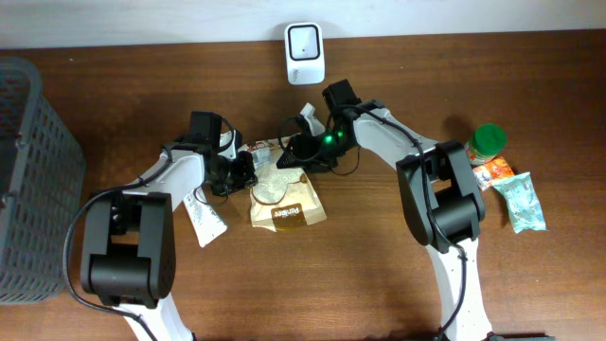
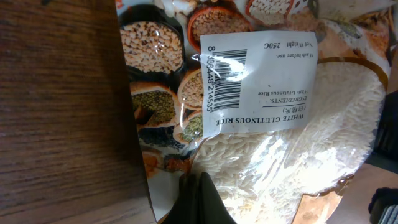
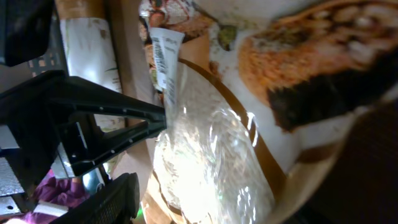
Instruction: Scan the item barcode
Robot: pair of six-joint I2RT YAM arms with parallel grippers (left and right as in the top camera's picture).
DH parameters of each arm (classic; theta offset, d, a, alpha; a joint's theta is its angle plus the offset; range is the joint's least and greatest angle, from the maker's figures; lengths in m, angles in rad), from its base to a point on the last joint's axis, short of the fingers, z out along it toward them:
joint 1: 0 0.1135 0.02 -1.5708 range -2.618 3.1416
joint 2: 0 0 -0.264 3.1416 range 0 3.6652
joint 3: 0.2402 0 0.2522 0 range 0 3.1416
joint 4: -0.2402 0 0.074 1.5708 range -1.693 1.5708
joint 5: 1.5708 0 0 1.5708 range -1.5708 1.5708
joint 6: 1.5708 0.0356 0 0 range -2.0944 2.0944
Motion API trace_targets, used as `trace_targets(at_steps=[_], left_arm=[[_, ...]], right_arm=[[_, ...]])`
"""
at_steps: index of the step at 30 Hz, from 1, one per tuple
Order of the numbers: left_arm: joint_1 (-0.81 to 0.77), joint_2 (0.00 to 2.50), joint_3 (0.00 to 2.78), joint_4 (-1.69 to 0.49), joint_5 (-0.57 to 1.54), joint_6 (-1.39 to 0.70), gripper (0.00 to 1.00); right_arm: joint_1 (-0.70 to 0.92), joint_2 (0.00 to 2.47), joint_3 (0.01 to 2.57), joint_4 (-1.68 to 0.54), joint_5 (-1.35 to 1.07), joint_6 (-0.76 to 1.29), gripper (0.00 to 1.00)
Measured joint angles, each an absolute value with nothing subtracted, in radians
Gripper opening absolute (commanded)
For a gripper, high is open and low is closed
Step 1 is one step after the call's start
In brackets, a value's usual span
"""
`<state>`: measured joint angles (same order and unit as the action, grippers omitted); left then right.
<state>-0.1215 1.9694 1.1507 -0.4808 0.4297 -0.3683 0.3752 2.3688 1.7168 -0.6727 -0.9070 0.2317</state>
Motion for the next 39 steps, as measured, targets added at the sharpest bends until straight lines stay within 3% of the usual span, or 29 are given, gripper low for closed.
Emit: trace_targets(at_steps=[20,30,33,39], left_arm=[[-0.111,1.969,1.151,-0.484,0.426,-0.369,0.00],[-0.110,1.969,1.151,-0.486,0.422,-0.372,0.00],[-0.110,1.968,1.172,-0.535,0.403,-0.360,0.00],[-0.097,1.851,1.219,-0.705,0.361,-0.287,0.07]], right_arm=[[0.470,2.419,1.724,-0.465,-0.976,0.315,0.56],[0.472,2.432,1.724,-0.448,-0.944,0.334,0.25],[0.472,2.440,1.724,-0.445,-0.948,0.334,0.07],[0.464,2.441,1.723,-0.471,-0.966,0.311,0.04]])
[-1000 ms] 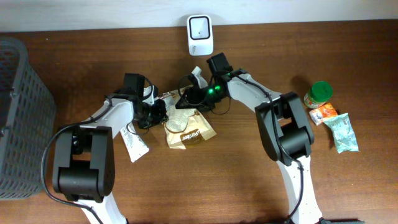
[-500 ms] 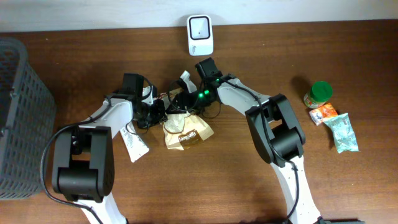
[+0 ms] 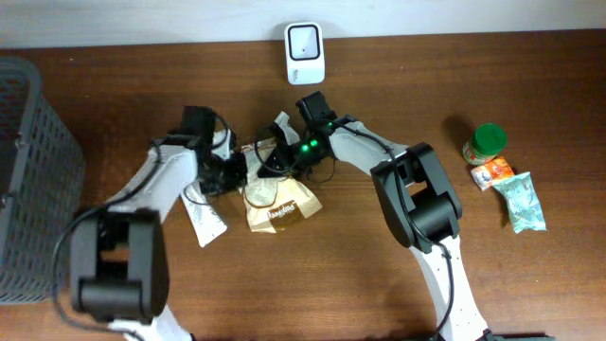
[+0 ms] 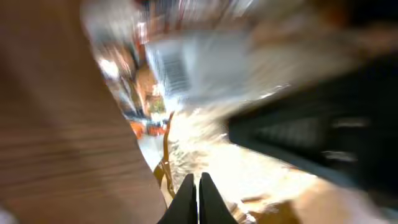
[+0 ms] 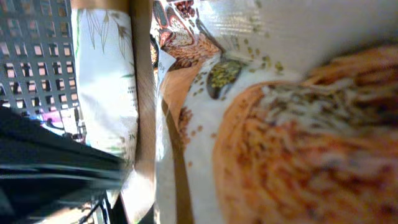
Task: Scan the item barcode
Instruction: 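Lift the rice bag with the right gripper to the scanner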
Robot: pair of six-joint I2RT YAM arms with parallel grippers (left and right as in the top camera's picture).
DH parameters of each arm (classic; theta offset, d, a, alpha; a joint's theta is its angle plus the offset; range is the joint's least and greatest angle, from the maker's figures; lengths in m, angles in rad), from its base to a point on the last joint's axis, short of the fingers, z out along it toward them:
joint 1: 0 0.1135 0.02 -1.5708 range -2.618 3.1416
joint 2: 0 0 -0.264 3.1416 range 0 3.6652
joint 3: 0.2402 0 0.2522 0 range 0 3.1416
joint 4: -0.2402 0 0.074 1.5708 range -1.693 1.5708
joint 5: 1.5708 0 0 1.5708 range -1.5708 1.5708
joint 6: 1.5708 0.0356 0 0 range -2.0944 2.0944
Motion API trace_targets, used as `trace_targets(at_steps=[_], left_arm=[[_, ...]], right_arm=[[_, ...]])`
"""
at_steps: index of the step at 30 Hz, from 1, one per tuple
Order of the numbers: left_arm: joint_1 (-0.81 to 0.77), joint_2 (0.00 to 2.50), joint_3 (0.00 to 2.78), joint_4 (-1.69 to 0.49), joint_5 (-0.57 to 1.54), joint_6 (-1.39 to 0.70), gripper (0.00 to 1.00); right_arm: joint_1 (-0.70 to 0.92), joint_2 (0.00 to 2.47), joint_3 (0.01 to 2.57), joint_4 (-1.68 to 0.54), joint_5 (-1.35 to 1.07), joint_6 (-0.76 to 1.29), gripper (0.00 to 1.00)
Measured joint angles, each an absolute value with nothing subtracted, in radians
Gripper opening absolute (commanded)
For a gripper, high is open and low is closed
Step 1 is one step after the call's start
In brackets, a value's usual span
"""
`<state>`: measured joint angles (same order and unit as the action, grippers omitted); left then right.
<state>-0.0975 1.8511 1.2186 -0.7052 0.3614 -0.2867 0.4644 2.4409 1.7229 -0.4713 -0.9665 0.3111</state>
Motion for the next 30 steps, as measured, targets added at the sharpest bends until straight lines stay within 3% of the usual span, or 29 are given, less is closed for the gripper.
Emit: trace_targets(at_steps=[7,9,12,13,22,30], left_arm=[[0.046,1.559,1.272,-0.745,0.357,-0.253,0.18],[0.066,1.560,1.272,-0.746,0.347,-0.250,0.49],[0.065,1.560,1.272,-0.747,0.335,-0.243,0.80],[0.065,1.560,1.272,-0.747,0.327,-0.243,0.99],[0.065,1.560,1.272,-0.752,0.293,-0.242,0.99],[0.065,1.560,1.272,-0.752,0.287,-0.242,0.99]], right_arm=[[0.349,2.281,1.683,-0.743,-0.960,0.159,0.05],[0.242,2.120,1.684,-0.806,-1.011,0.117,0.05],[0.154,2.022,1.685,-0.855,-1.102,0.084,0.04],[0.120,1.999,1.685,-0.904,-1.170,0.053,0.05],[-0.158,1.858,1.684,-1.127,-1.301,-0.009,0.04],[-0.143,1.752,1.684,-1.212,-1.273,-0.086,0.05]])
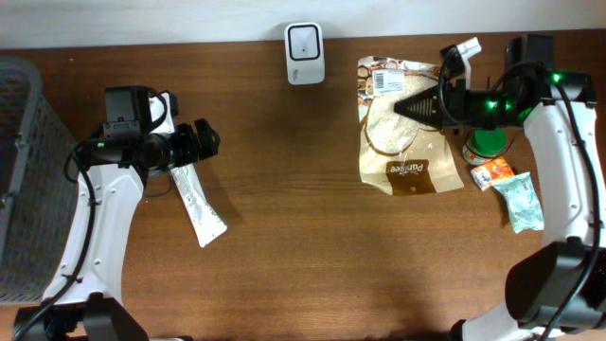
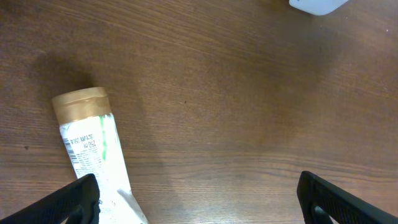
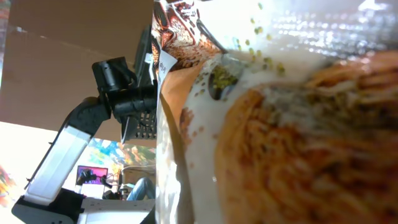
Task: Scan the item barcode
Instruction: 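Lift the rice bag with the right gripper to the scanner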
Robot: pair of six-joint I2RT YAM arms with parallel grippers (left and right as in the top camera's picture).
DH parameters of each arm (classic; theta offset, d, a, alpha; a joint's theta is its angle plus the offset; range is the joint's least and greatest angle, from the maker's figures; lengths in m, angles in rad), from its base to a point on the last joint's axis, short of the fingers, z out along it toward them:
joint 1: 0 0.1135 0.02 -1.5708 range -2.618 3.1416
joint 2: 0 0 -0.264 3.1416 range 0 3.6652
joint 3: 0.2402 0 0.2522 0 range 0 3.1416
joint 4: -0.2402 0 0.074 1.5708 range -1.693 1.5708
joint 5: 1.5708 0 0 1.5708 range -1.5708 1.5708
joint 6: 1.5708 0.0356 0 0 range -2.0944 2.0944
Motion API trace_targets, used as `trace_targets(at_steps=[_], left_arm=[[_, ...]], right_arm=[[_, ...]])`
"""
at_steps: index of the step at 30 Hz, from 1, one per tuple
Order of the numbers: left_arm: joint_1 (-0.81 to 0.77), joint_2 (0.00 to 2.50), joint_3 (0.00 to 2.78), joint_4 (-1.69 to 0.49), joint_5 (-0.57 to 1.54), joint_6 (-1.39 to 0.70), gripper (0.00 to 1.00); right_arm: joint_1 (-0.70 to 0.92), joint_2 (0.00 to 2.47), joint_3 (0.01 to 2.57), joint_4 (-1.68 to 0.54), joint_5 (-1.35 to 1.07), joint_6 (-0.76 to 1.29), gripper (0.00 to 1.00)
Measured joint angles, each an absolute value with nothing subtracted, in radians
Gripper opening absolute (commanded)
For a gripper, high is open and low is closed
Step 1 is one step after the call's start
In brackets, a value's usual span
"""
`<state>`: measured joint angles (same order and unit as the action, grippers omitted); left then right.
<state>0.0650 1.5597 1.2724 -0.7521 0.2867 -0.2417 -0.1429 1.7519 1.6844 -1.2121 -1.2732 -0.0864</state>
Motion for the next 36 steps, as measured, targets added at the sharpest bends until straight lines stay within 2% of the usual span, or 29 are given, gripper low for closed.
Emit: trace_targets(at_steps=[6,10,12,17,19,25,31,36], left_arm=[[0.065,1.560,1.272,-0.752,0.287,-0.242,0.99],[0.065,1.560,1.272,-0.752,0.286,-0.242,0.99],[0.065,1.560,1.272,-0.752,0.286,-0.242,0.99],[0.065,1.560,1.272,-0.752,0.286,-0.242,0.99],[0.065,1.560,1.272,-0.752,0.286,-0.242,0.99],[0.065,1.560,1.272,-0.752,0.286,-0.242,0.99],[0.065,1.560,1.272,-0.752,0.286,-0.242,0.99],[0.065,1.560,1.272,-0.752,0.285,-0.242,0.99]], right_arm=[[-0.093,1.743,1.684,-1.179,-1.249,-0.006,0.04],[0.023,1.743,1.755,-1.105,-1.003,0.157,0.04],[0.162,1.743,1.909,-1.099,-0.797,0.231,0.04],[0.281,1.806,2.223,-1.155,-0.530,0.265,0.04],[0.319,1.897,2.371,-1.173,-0.366,0.215,0.04],[0.437,2.134,2.399,-0.922,0.225,-0.113,0.04],[0.457,2.359,2.398,-0.675,0.487,-0.445,0.04],[0.457,2.487,2.398,-0.452,0.575,-0.663,0.04]])
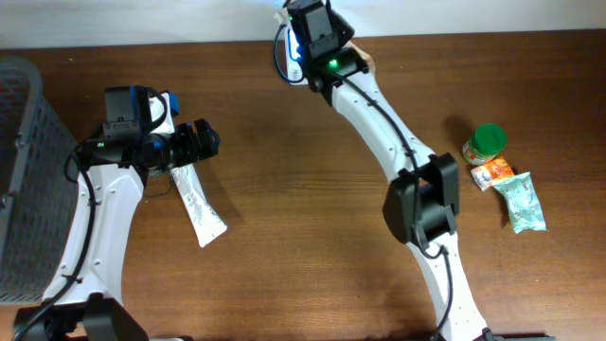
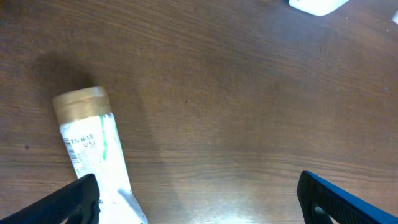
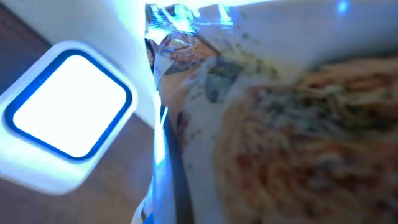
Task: Scan the item barcode
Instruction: 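Lift the rice bag with the right gripper to the scanner, then place the rice bag on the table's right side, right gripper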
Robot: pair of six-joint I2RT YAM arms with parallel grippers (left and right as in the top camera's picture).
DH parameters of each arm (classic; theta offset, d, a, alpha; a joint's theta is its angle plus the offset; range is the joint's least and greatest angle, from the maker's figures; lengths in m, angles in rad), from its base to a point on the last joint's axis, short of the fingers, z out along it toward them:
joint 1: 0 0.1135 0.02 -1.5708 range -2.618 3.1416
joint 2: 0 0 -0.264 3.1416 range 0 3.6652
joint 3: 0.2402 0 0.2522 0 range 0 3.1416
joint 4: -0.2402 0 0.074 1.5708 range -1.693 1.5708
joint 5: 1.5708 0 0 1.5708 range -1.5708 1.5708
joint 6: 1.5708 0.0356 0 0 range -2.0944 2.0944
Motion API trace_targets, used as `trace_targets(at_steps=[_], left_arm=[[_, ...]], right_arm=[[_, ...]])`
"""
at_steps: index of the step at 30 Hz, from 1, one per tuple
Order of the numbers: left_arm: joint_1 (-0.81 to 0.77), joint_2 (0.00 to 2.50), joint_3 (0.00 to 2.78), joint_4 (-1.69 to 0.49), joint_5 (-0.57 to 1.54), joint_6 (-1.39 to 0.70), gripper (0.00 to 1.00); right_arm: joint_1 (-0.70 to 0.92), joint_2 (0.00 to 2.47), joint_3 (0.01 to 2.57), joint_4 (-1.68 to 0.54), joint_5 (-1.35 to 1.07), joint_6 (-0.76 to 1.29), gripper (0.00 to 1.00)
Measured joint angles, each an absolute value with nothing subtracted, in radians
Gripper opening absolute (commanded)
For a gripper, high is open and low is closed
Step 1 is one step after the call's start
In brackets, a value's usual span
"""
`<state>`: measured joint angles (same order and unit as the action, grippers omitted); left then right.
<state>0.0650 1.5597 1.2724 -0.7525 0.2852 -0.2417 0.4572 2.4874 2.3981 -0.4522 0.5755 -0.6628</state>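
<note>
The rice bag (image 3: 280,124), clear with printed grains, fills the right wrist view, and my right gripper (image 3: 180,186) is shut on its edge. Just left of it the white scanner (image 3: 68,115) glows with a blue rim. From overhead my right gripper (image 1: 303,49) sits over the scanner (image 1: 284,52) at the back centre, and only a sliver of the rice bag (image 1: 364,62) shows past the arm. Its barcode label is hidden. My left gripper (image 1: 204,142) stands open at the left, holding nothing; its fingertips (image 2: 84,196) frame bare wood.
A white pouch (image 1: 196,204) with a tan cap (image 2: 79,102) lies under the left gripper. A grey basket (image 1: 28,170) stands at the far left. At the right are a green-lidded jar (image 1: 488,142), an orange packet (image 1: 494,173) and a pale green packet (image 1: 524,202).
My right gripper, with the rice bag, was over the right part of the table and is now at the scanner at the back centre. The scanner glows blue. The left arm has not moved.
Both grippers were at the rice bag beside the white pouch, left of centre, the left one shut at its edge. Then the left stood open over the pouch while the right held the bag at the right. Now the bag is at the lit scanner.
</note>
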Motion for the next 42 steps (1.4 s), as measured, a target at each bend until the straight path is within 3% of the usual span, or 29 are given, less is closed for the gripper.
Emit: trace_targets(at_steps=[8,24,29,32,37,42], left_arm=[[0.065,1.560,1.272,-0.752,0.286,-0.242,0.99],[0.065,1.560,1.272,-0.752,0.285,-0.242,0.99],[0.065,1.560,1.272,-0.752,0.284,-0.241,0.99],[0.065,1.560,1.272,-0.753,0.282,-0.242,0.99],[0.065,1.560,1.272,-0.752,0.282,-0.242,0.99],[0.065,1.560,1.272,-0.752,0.281,-0.242,0.99]], right_arm=[[0.457,2.594,2.398,-0.328,0.596,-0.845,0.04],[0.458,2.598,2.398,-0.350,0.603,-0.825,0.04],[0.452,2.494,2.391,-0.524,0.579,-0.658,0.04],[0.434,2.279,2.389,-0.730,0.455,-0.416,0.04],[0.289,1.995,2.407,-1.143,0.140,-0.018,0.04],[0.077,2.008,2.366,-1.443,-0.015,0.137,0.04]])
